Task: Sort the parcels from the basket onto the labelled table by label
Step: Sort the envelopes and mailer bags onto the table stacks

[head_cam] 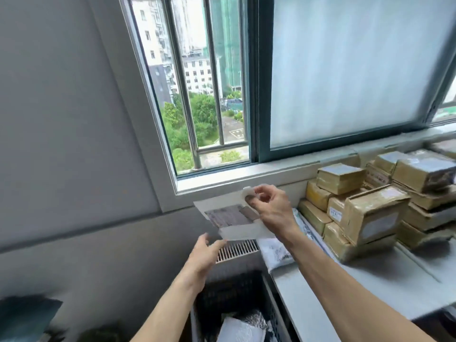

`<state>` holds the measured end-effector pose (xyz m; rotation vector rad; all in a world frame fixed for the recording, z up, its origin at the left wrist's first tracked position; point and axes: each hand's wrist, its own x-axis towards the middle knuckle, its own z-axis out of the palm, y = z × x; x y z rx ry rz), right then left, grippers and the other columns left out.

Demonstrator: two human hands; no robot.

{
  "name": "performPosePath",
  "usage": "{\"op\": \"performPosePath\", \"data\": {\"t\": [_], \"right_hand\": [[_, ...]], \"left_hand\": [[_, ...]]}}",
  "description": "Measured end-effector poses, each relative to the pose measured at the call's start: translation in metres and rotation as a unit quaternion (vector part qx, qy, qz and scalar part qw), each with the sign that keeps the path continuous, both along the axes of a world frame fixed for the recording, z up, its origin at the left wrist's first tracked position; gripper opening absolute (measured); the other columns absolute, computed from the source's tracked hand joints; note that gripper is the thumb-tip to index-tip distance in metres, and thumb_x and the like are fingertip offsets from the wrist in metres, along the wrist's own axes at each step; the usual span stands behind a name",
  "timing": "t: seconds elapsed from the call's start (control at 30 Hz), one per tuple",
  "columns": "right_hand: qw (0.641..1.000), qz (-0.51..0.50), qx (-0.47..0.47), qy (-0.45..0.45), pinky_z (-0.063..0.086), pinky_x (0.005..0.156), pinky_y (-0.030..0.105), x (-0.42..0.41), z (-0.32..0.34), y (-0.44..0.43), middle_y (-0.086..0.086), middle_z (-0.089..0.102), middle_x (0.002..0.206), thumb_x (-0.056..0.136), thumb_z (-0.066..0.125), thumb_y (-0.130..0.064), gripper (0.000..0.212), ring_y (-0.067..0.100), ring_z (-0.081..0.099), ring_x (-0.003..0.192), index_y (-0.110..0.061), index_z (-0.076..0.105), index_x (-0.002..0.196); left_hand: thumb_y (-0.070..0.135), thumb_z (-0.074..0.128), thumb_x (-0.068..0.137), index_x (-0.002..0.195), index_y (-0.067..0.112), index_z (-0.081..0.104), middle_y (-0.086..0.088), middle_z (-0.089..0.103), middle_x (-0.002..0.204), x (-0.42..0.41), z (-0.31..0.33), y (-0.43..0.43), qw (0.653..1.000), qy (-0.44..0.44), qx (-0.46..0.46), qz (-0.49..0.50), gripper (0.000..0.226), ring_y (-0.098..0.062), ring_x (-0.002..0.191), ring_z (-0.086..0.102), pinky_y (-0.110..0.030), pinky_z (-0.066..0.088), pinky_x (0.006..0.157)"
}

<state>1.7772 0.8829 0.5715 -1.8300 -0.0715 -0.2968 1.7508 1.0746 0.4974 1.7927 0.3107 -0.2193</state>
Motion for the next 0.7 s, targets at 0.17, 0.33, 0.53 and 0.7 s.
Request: {"op": "performPosePath", "data": {"t": [0.17,0.33,0.53,0.7], "right_hand": [[0.976,0.044,0.211,-0.039,0.054,0.061,0.023,-0.013,0.073,-0.006,0.009,0.067,0.084,0.096,0.069,-0.017,0.008,0.012,0.064,0.07,-0.01,0.066,0.097],[0.955,0.077,0.283,-0.034,0.056,0.067,0.027,-0.027,0.097,-0.019,0.008,0.071,0.081,0.093,0.071,-0.019,0.014,0.018,0.071,0.075,-0.011,0.062,0.099],[0.965,0.107,0.236,-0.035,0.055,0.07,0.028,-0.03,0.106,-0.041,0.008,0.074,0.083,0.093,0.071,-0.021,0.017,0.019,0.074,0.081,-0.006,0.066,0.1],[0.968,0.109,0.219,-0.048,0.052,0.073,0.032,-0.026,0.119,-0.052,0.012,0.075,0.084,0.097,0.067,-0.012,0.014,0.018,0.074,0.078,0.001,0.067,0.103]], "left_hand": [[0.026,0.064,0.099,0.133,0.015,0.057,-0.006,0.06,0.137,0.004,0.075,-0.019,0.959,-0.041,-0.28,0.008,0.037,-0.027,0.131,0.054,-0.045,0.04,0.114],[0.019,0.066,0.092,0.102,0.014,0.063,-0.004,0.072,0.1,0.01,0.149,-0.014,0.9,-0.206,-0.381,0.037,0.012,-0.025,0.107,0.064,-0.044,0.056,0.093],[0.016,0.067,0.093,0.103,0.013,0.071,-0.004,0.076,0.103,0.005,0.207,-0.012,0.909,-0.328,-0.258,-0.003,0.011,-0.014,0.086,0.069,-0.024,0.058,0.064],[0.014,0.063,0.101,0.108,0.008,0.071,-0.006,0.074,0.109,0.002,0.218,-0.018,0.914,-0.357,-0.192,0.012,0.012,-0.014,0.095,0.068,-0.023,0.057,0.063]]}}
